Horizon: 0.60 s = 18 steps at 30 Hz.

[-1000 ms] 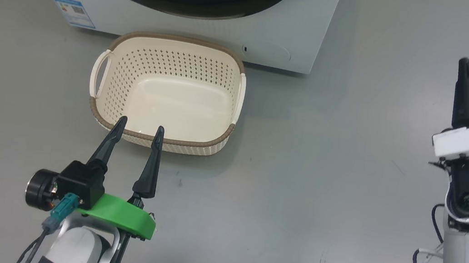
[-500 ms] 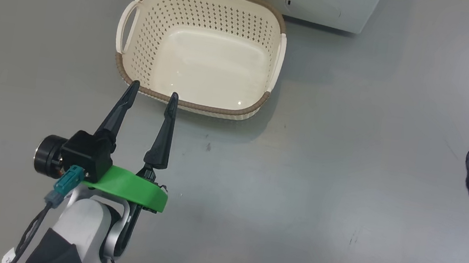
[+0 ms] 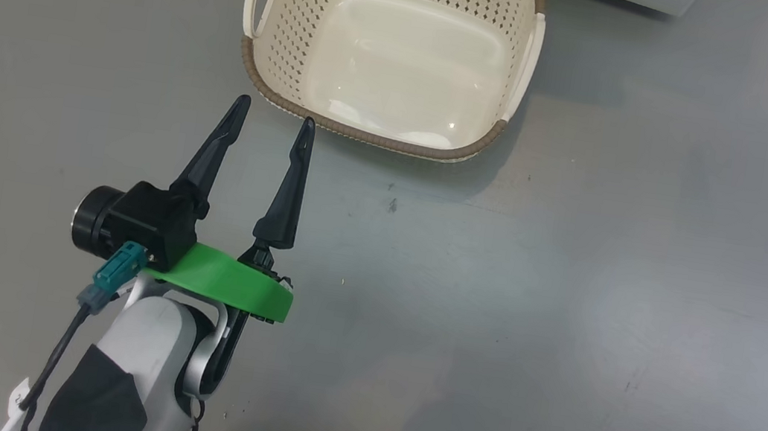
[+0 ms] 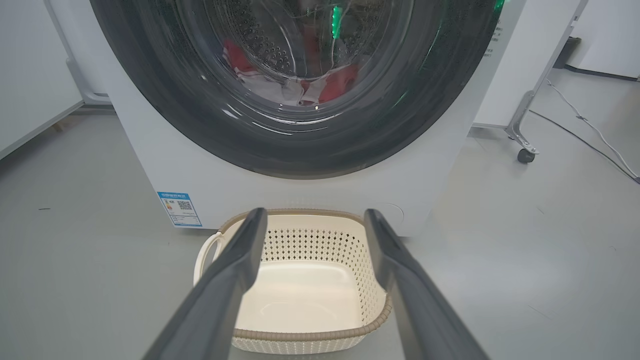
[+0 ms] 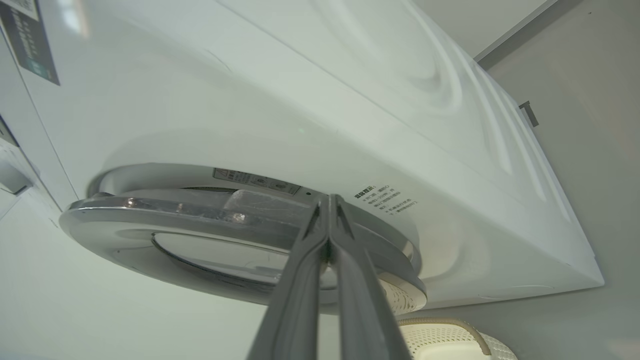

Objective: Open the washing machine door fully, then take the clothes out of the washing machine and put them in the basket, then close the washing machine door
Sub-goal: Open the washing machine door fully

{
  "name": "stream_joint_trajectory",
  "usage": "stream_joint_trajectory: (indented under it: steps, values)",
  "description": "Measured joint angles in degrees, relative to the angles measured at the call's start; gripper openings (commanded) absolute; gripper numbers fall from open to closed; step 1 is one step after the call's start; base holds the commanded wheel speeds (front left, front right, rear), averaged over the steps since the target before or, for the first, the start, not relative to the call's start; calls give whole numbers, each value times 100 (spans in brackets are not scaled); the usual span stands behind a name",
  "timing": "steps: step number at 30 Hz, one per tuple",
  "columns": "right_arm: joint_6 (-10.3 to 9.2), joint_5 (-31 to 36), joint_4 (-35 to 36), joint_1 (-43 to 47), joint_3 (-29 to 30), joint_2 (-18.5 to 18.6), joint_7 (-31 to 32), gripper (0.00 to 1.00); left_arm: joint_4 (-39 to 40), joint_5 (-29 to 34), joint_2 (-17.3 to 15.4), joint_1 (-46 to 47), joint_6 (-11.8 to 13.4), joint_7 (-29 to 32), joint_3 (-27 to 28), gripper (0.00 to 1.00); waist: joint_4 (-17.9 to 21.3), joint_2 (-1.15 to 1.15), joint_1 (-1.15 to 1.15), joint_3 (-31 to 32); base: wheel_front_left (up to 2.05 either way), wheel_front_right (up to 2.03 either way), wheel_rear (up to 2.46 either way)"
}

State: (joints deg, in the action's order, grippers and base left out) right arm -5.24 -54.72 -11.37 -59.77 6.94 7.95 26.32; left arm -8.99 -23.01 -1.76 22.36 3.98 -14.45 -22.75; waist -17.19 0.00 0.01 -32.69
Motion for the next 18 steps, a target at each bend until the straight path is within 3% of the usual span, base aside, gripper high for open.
stream_joint_trajectory:
  steps: [18]
  values:
    - [-148, -14, -1122, -1409, -248, -64, 374, 0, 38, -253, 31, 144, 34, 0, -176, 100, -438, 0, 0, -414, 0, 0, 0]
